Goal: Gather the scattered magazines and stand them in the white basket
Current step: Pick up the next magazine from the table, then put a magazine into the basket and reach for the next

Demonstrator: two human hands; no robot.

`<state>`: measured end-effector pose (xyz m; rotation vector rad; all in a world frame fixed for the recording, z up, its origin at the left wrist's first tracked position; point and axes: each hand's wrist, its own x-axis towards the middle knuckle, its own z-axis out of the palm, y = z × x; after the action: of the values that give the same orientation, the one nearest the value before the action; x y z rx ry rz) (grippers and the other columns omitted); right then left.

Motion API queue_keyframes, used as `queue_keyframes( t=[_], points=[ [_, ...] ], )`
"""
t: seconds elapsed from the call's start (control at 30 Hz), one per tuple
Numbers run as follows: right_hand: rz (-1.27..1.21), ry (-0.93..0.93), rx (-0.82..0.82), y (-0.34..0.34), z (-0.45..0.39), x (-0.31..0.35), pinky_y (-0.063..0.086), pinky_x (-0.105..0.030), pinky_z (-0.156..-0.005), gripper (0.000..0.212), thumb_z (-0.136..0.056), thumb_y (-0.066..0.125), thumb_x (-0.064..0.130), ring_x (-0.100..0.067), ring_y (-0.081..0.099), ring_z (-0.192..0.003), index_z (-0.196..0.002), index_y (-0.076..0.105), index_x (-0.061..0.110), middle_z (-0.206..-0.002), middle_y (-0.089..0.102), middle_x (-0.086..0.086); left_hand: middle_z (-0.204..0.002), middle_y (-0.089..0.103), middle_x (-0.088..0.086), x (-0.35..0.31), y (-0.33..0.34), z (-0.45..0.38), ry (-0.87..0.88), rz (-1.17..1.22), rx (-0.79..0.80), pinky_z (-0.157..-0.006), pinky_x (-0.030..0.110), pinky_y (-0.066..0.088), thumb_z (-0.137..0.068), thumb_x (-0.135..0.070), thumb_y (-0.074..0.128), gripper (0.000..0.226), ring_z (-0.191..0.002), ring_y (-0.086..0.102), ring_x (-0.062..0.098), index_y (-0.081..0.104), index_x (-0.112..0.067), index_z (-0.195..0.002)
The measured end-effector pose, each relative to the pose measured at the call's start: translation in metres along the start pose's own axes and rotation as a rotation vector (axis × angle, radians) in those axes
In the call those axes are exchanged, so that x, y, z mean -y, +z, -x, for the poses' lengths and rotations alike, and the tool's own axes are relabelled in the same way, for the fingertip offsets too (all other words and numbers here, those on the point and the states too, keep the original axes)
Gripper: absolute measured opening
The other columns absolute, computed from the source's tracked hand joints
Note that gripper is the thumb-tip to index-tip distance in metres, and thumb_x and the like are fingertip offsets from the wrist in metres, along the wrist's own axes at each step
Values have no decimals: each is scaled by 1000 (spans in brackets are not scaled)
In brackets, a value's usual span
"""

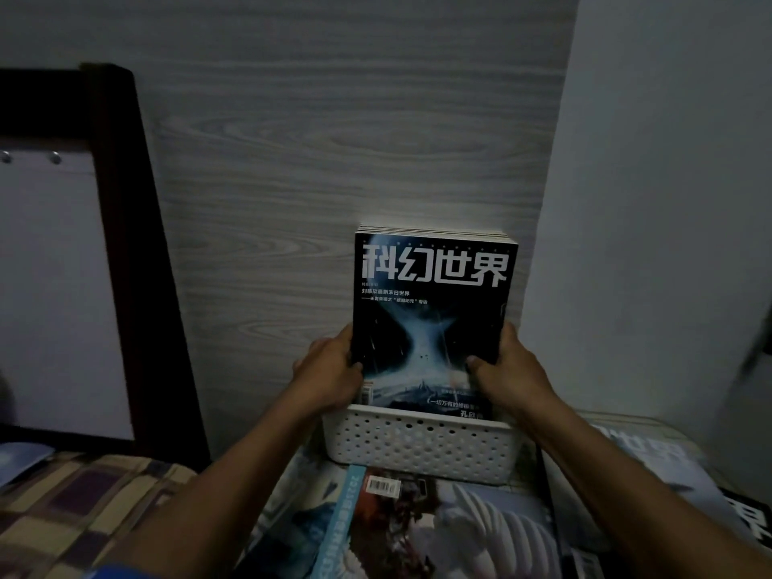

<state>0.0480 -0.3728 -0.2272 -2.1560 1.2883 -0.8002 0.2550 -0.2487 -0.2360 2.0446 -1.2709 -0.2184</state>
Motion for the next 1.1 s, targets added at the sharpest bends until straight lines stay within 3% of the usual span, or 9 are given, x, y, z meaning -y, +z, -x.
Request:
queue_keyframes(
  t=[0.1,0.27,0.4,0.5,0.67,0.8,0.9,0.97,1.1],
  points=[
    [7,-18,-40,3,-2,0,48,-46,-95,56,-88,62,28,-37,59,-113,-136,35,21,-128,61,-15,-131,60,7,-4,3,4,-6,-11,-22,-101,53,43,-90,-16,55,54,-121,53,30,40,-34,-138],
    [-176,51,-261,-7,19,5,48,-46,-96,61,-84,72,26,-36,55,-115,-136,41,18,-130,59,-14,-125,64,13,-29,6,38,-120,-50,-430,-96,49,45,-92,-26,56,42,-114,57,35,47,-16,-132],
    [-157,-21,-337,-39,64,-1,43,-39,-98,45,-90,62,22,-33,51,-121,-132,49,12,-133,58,-13,-133,58,14,-46,6,88,119,31,-400,-99,45,45,-89,-24,62,48,-120,53,35,47,-13,-134],
    [-198,-59,-242,-68,113,-20,46,-35,-94,35,-90,62,18,-27,55,-116,-124,55,13,-128,61,-7,-137,54,15,-55,6,126,215,-78,-359,-101,45,43,-89,-25,62,50,-122,50,38,49,-11,-135],
    [-319,17,-133,-112,213,-64,46,-24,-78,18,-84,68,18,-12,63,-94,-101,64,24,-101,67,7,-118,66,12,-104,24,196,279,-55,-128,-88,44,51,-88,-26,63,37,-104,62,33,60,-14,-123],
    [-181,11,-51,-151,273,-94,45,-21,-71,17,-83,72,23,-2,62,-83,-96,64,29,-94,66,14,-98,71,-5,-143,50,243,322,-162,199,-70,28,48,-85,-49,63,28,-86,67,18,63,-30,-105],
    [258,75,202,-185,305,-116,46,-26,-70,39,-76,69,59,-3,59,-89,-106,51,41,-102,56,19,-122,61,-5,-156,69,268,218,-372,489,-80,32,48,-67,-73,66,67,-103,60,19,54,-32,-118],
    [466,155,355,-195,316,-125,46,-28,-74,68,-67,61,78,-14,57,-99,-118,48,34,-112,55,9,-131,55,1,-161,76,274,157,-491,525,-85,35,47,-59,-71,74,84,-113,56,25,48,-28,-126],
    [354,300,357,-203,324,-128,52,-29,-73,72,-59,67,80,-11,59,-88,-105,52,27,-108,60,4,-108,70,4,-168,69,274,-30,-187,556,-82,32,54,-62,-47,86,53,-92,66,20,66,-16,-100]
  ],
)
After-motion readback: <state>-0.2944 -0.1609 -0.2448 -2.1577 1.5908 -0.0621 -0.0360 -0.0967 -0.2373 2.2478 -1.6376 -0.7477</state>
